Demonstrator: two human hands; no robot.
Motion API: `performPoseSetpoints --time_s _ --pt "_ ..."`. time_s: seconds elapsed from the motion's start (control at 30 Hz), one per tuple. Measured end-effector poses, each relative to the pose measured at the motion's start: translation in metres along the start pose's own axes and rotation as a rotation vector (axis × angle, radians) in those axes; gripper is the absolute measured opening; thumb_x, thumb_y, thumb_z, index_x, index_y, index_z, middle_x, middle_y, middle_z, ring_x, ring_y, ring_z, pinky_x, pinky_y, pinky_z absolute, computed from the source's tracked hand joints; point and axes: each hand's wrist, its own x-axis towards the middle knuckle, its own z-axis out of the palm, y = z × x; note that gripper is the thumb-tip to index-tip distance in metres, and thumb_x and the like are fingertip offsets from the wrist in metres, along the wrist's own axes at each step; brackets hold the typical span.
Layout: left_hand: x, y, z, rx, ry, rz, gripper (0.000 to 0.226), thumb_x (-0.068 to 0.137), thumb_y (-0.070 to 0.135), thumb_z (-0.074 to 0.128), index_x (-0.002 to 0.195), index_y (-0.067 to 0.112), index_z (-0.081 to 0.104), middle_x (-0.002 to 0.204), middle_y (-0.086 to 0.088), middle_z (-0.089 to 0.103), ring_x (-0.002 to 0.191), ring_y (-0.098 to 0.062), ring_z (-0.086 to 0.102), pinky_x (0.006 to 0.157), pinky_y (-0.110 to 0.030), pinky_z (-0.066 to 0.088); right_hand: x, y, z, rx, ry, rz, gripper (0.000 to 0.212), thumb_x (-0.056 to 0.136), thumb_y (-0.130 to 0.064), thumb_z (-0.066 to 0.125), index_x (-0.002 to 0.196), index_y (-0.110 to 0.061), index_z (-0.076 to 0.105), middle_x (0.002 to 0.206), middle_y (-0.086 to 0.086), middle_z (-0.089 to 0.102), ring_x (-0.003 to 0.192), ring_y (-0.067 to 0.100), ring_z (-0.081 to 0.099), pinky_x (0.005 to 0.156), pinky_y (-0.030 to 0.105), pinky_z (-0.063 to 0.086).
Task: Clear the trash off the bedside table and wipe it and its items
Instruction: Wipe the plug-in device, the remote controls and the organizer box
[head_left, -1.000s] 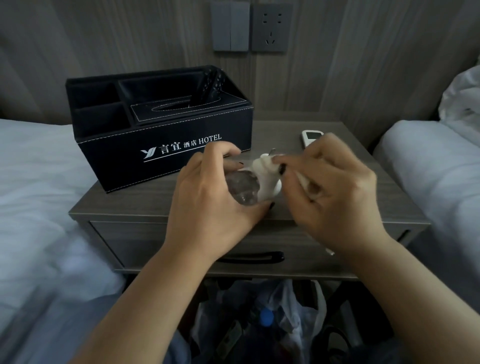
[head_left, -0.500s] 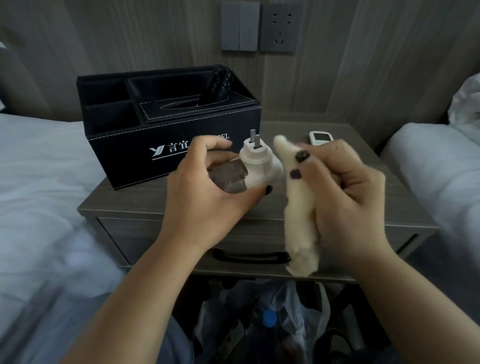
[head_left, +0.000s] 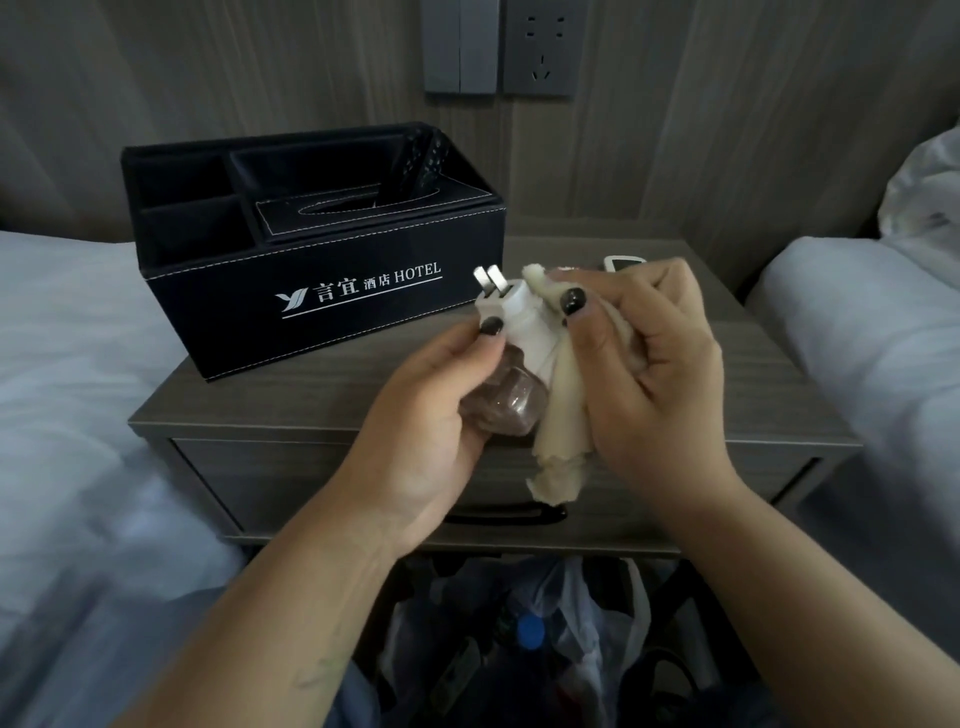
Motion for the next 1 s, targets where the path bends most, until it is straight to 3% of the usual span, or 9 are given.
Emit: performPoseSetpoints --time_s 0.23,0.3,0.37,0.53,0.6,0.67,0.8,0.9,1.0 --pt "0.006 0.000 0.001 -0.183 0.107 -0.027 0.034 0.098 0.022 0.044 0.118 0.005 0.067 0.108 -0.014 0.070 0.098 -0.025 0.067 0.090 -0.037 0.053 -0.012 -0.009 0.007 0.086 -0.188 -0.134 0.024 0.089 0.000 0.058 0.111 -0.004 0.068 0.090 0.017 0.049 0.085 0.016 0.052 0.076 0.018 0.047" --pt "0.008 0.000 0.002 -0.235 0.083 -0.072 0.036 0.100 0.025 0.043 0.113 0.006 0.070 0.100 -0.010 0.073 0.091 -0.020 0.069 0.083 -0.033 0.055 -0.010 -0.010 0.003 0.119 -0.200 -0.127 0.022 0.090 -0.002 0.058 0.110 -0.007 0.068 0.089 0.017 0.051 0.085 0.018 0.053 0.075 0.022 0.047" --pt "0.009 -0.004 0.009 -0.315 0.045 -0.114 0.037 0.099 0.028 0.044 0.101 0.008 0.075 0.087 -0.007 0.073 0.079 -0.016 0.070 0.074 -0.028 0.058 -0.007 -0.008 -0.002 0.112 -0.083 -0.077 0.022 0.092 -0.002 0.056 0.108 -0.012 0.067 0.088 0.011 0.054 0.085 0.013 0.054 0.076 0.019 0.043" --pt "0.011 -0.013 0.022 -0.287 -0.017 -0.055 0.036 0.092 0.031 0.053 0.115 0.004 0.063 0.093 -0.011 0.071 0.082 -0.020 0.069 0.070 -0.032 0.058 -0.009 -0.009 0.002 0.049 0.179 0.090 0.021 0.096 -0.005 0.052 0.106 -0.020 0.062 0.095 0.004 0.057 0.082 0.005 0.055 0.070 0.015 0.044" --pt "0.014 -0.011 0.021 -0.216 -0.019 0.011 0.036 0.090 0.029 0.057 0.116 0.005 0.062 0.094 -0.010 0.072 0.083 -0.020 0.069 0.071 -0.033 0.057 -0.011 -0.010 0.003 0.215 0.179 0.209 0.021 0.097 -0.009 0.051 0.099 -0.025 0.064 0.089 -0.008 0.063 0.079 0.000 0.058 0.068 0.016 0.047" --pt "0.016 -0.011 0.020 -0.073 0.009 0.069 0.046 0.084 0.030 0.064 0.125 0.008 0.060 0.113 -0.016 0.068 0.100 -0.027 0.066 0.086 -0.039 0.054 -0.009 -0.008 -0.001 0.415 0.198 0.445 0.022 0.098 -0.013 0.051 0.089 -0.026 0.067 0.074 -0.012 0.067 0.065 0.000 0.060 0.057 0.018 0.049" --pt "0.013 -0.016 0.025 0.158 -0.044 0.239 0.063 0.081 0.024 0.069 0.140 0.017 0.048 0.129 0.001 0.064 0.121 -0.016 0.059 0.095 -0.031 0.050 0.002 0.000 -0.016 0.794 0.014 0.977 0.020 0.092 -0.015 0.056 0.084 -0.015 0.073 0.072 0.007 0.070 0.062 0.016 0.066 0.055 0.027 0.056" --pt "0.011 -0.018 0.035 0.292 -0.036 0.526 0.063 0.087 0.018 0.068 0.143 0.016 0.039 0.130 0.010 0.061 0.121 -0.008 0.058 0.093 -0.021 0.049 0.006 0.007 -0.027 0.776 -0.170 1.063 0.036 0.095 -0.017 0.050 0.065 -0.016 0.069 0.062 -0.001 0.068 0.056 0.010 0.066 0.051 0.020 0.053" --pt "0.015 -0.021 0.043 0.408 0.049 0.724 0.066 0.087 0.021 0.071 0.144 0.019 0.038 0.137 -0.007 0.049 0.122 -0.020 0.056 0.092 -0.026 0.050 0.010 0.009 -0.029 0.773 -0.266 1.104 0.041 0.099 -0.008 0.042 0.064 -0.013 0.062 0.056 -0.002 0.060 0.050 0.007 0.057 0.052 0.021 0.048"
